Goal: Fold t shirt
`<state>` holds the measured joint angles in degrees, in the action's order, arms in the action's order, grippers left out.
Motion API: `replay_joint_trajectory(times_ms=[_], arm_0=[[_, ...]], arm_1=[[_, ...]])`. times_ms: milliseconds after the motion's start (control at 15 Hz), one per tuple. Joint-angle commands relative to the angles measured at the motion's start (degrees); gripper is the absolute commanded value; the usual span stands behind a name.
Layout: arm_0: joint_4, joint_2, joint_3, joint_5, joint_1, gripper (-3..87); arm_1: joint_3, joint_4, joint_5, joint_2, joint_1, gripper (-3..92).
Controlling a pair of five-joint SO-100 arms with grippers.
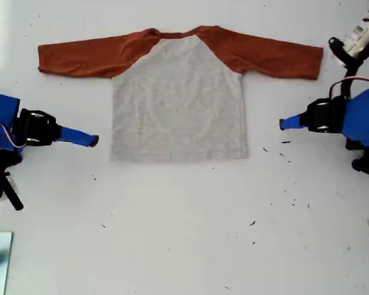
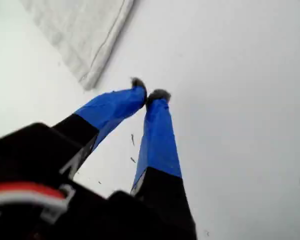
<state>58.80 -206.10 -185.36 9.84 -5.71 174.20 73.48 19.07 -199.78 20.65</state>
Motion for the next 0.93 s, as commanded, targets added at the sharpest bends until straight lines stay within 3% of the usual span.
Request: replay_joint_trajectory(times_ms=[0, 133, 333, 467, 533, 600, 733, 867], arm_0=[[0.0, -0.4, -0.5, -0.3, -1.2, 7.3], [0.0, -0.4, -0.5, -0.2, -7.5, 7.5], [0.1, -0.4, -0.5, 0.1, -6.5, 10.4], [-0.2, -0.4, -0.5, 1.1, -5.2, 3.5], [-1.6, -0.4, -0.5, 6.4, -3.9, -0.2], [-1.3, -0.4, -0.5, 6.4, -3.4, -0.2], [-0.8, -0.4, -0.5, 5.9, -4.5, -0.2], [-0.6, -0.4, -0.5, 6.0, -4.4, -0.2]], arm_1=[[-6.5, 5.1, 0.4, 1.7, -0.6, 3.6], [-19.9, 8.0, 5.4, 16.2, 3.0, 3.5], [-40.8, 14.2, 14.8, 40.1, 12.6, 3.5], [-50.0, 17.7, 23.6, 48.7, 24.3, 6.2], [-52.6, 16.6, 28.6, 50.7, 30.1, 16.4], [-55.9, 15.8, 33.0, 54.8, 34.1, 28.4], [-60.9, 13.2, 38.8, 64.5, 38.8, 29.2], [-58.7, 4.7, 44.4, 70.7, 45.2, 30.4]])
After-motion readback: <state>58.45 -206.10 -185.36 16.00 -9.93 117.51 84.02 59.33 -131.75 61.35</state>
